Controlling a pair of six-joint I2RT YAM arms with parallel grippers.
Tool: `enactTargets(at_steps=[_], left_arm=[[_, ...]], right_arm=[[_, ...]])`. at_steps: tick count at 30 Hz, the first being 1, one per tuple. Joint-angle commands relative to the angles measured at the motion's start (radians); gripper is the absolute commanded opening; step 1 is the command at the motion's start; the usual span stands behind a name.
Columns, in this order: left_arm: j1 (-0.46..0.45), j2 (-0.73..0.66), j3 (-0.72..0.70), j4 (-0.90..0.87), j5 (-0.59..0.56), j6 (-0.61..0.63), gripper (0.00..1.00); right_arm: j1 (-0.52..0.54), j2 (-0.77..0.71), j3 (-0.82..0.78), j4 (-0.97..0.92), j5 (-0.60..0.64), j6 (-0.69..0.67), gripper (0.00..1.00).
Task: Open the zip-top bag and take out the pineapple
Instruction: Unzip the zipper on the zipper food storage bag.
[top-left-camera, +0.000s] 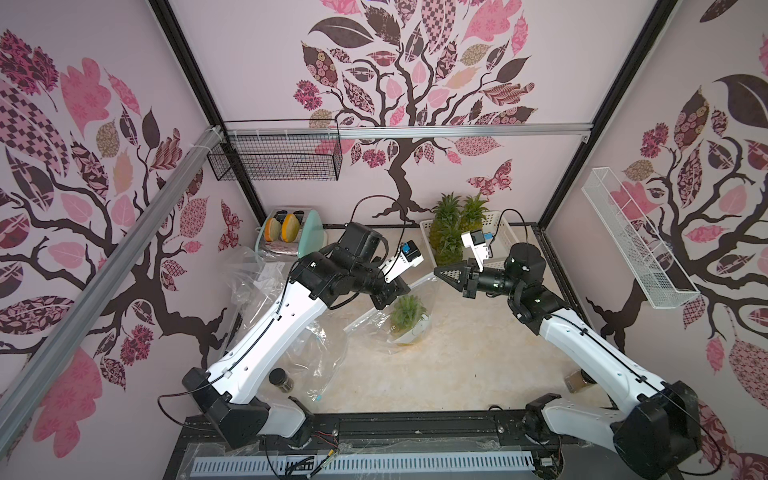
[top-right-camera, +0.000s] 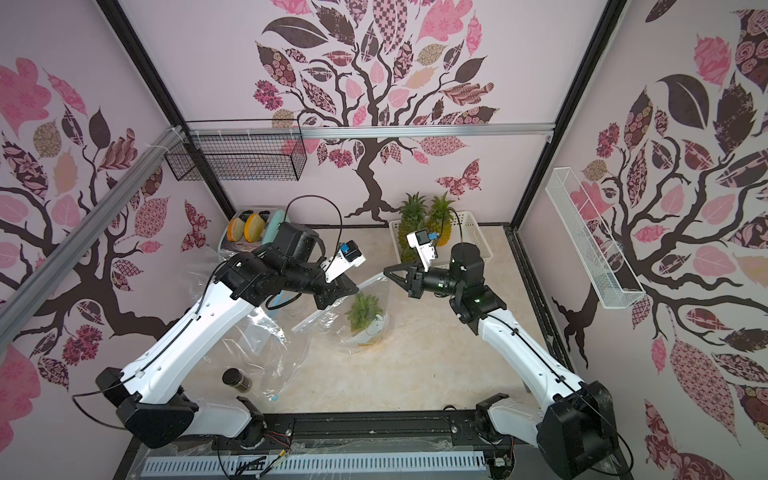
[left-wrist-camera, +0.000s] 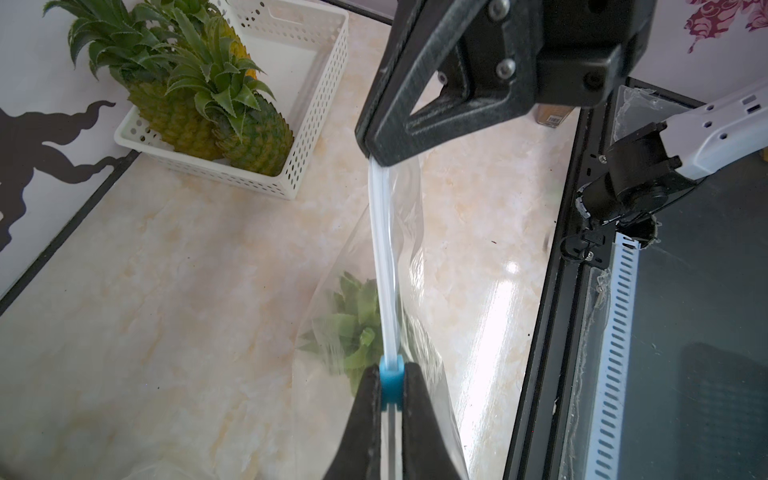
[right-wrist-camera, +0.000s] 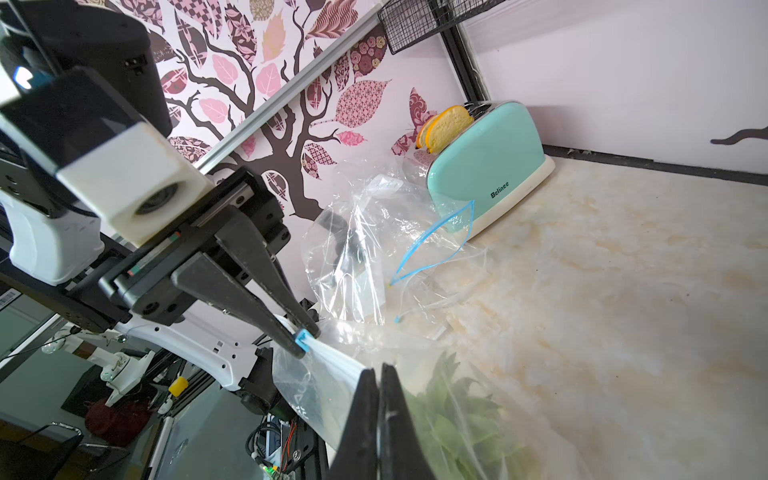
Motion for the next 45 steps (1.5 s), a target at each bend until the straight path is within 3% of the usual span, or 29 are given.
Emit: enactTargets(at_steps=[1,11,21,28,31,34,36,39,45], left_arm=[[0.001,-0.074,-0.040,-0.132,-0.079,-0.042,0.00],[0.001,-0.312,-0.161,-0.258,-0.273,-0.204,0.00],[0.001,-0.468,-0.247,-0.332,-0.311,-0.336,0.00],[0.001,-0.544,-0.248,-0.335,-0.339,-0.360,0.00],[0.001,-0.539,-0.247,-0.319,-0.330,-0.362,0.06],[0.000,-0.519,-0.238,-0.285,-0.314,-0.362,0.19],[0.000,-0.504,-0.217,-0.249,-0.301,-0.354,0.32],[0.001,-0.475,-0.156,-0.186,-0.269,-0.343,0.48],[0.005,-0.408,-0.026,-0.032,-0.270,-0.315,0.54]], right_arm=[[-0.043,-0.019,0.016,0.010,0.070,-0.018,0.00],[-0.067,0.013,0.052,-0.015,0.089,-0.048,0.00],[-0.071,0.052,0.081,-0.015,0.084,-0.059,0.00],[-0.072,0.060,0.092,-0.014,0.080,-0.056,0.00],[-0.072,0.065,0.100,-0.007,0.067,-0.045,0.00],[-0.072,0.066,0.112,-0.010,0.038,-0.031,0.01],[-0.071,0.057,0.118,-0.024,0.023,-0.029,0.18],[-0.070,0.031,0.133,-0.067,0.020,-0.043,0.35],[-0.066,-0.044,0.207,-0.262,0.029,-0.102,0.45]])
